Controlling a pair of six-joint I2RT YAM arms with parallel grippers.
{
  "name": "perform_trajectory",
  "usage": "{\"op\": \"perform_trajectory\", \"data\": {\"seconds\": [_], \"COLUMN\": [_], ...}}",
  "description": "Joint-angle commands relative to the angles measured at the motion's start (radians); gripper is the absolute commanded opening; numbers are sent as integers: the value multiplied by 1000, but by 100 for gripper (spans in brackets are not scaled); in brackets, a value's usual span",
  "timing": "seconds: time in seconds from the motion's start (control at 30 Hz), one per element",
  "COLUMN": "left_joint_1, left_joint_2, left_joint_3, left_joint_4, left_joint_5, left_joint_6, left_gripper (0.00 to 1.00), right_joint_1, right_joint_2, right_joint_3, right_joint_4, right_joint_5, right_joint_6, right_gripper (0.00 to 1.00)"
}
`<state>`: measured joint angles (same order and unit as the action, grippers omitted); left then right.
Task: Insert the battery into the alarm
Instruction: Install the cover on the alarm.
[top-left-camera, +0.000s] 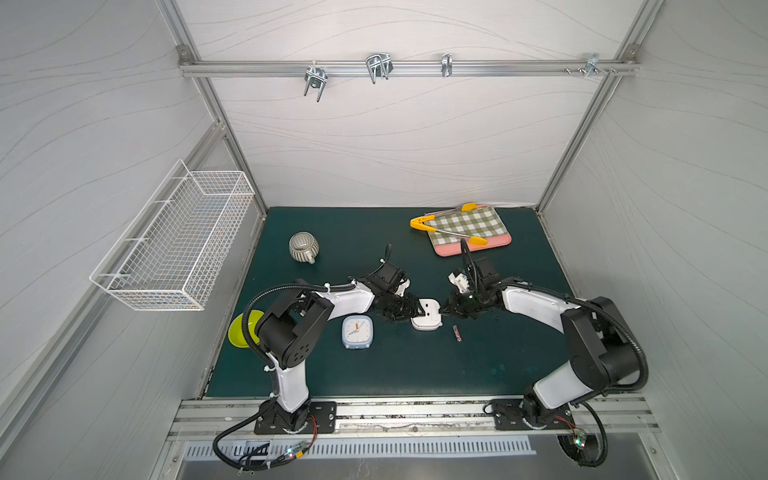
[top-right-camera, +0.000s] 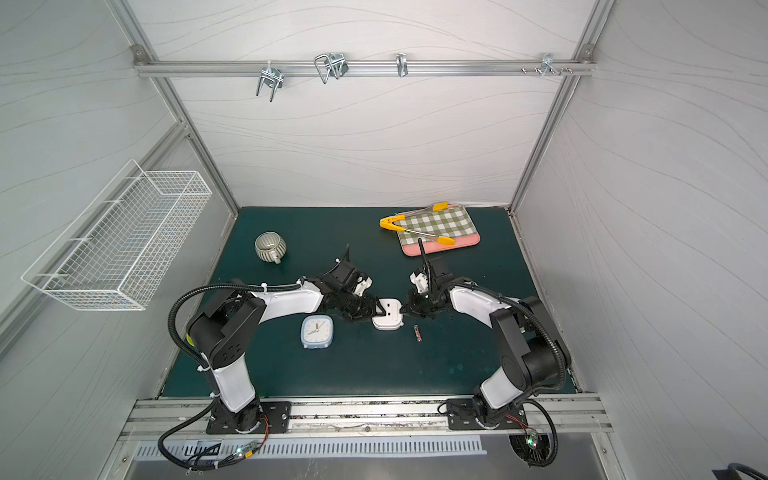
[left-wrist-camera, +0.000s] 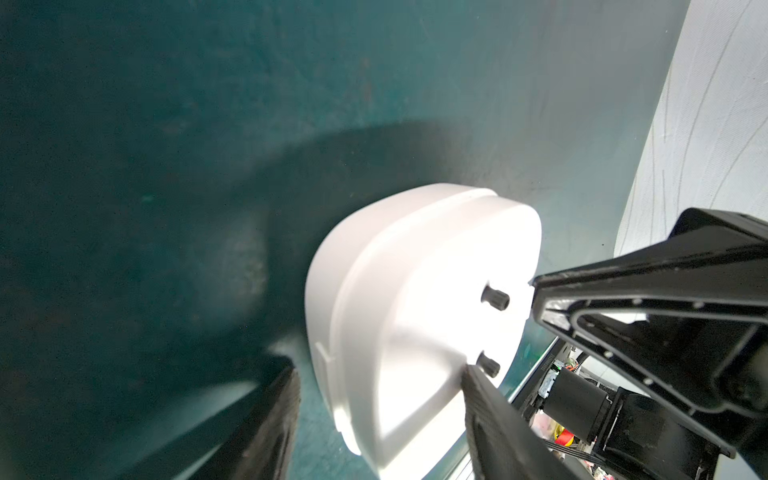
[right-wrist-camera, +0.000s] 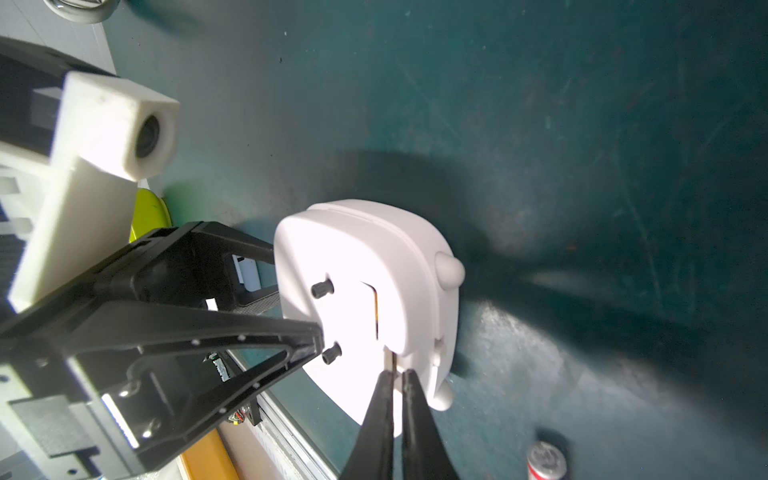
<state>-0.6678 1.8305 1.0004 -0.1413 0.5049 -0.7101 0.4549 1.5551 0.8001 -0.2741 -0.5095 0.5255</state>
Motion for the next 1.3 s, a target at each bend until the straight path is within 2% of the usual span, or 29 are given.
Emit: {"op": "perform_trajectory", "data": {"seconds": [0.0, 0.23, 0.3, 0.43, 0.67, 1.0, 1.1, 1.27], "left_joint_1": [-7, -7, -7, -7, -7, -7, -7, -6], "left_joint_2": [35, 36, 38, 40, 42, 41, 38, 19], "left_joint_3": [10, 13, 13, 15, 17, 14, 12, 3], "left_joint_4": [-30, -32, -32, -32, -34, -30, -31, -6], "left_joint_5": [-21, -19, -17, -15, -11, -10, -11, -11], "left_joint_6": [9, 12, 12, 14, 15, 15, 15, 7], "left_gripper": [64, 64, 64, 64, 64, 63, 63, 65], "right_joint_1": [-2, -3, -3, -1, 1, 8, 7, -7], "right_joint_2": [-20, 16, 28, 54, 99, 94, 41, -30], "right_joint_3": [12, 21, 26, 29, 21, 7, 14, 17], "right_joint_4": [-33, -17, -11, -4, 9, 15, 7, -20], "right_joint_5": [10, -13, -25, -35, -35, -34, -34, 34], "right_joint_6": [-8, -11, -10, -10, -9, 2, 3, -3], "right_gripper": [12, 38, 42, 42, 31, 27, 35, 52]}}
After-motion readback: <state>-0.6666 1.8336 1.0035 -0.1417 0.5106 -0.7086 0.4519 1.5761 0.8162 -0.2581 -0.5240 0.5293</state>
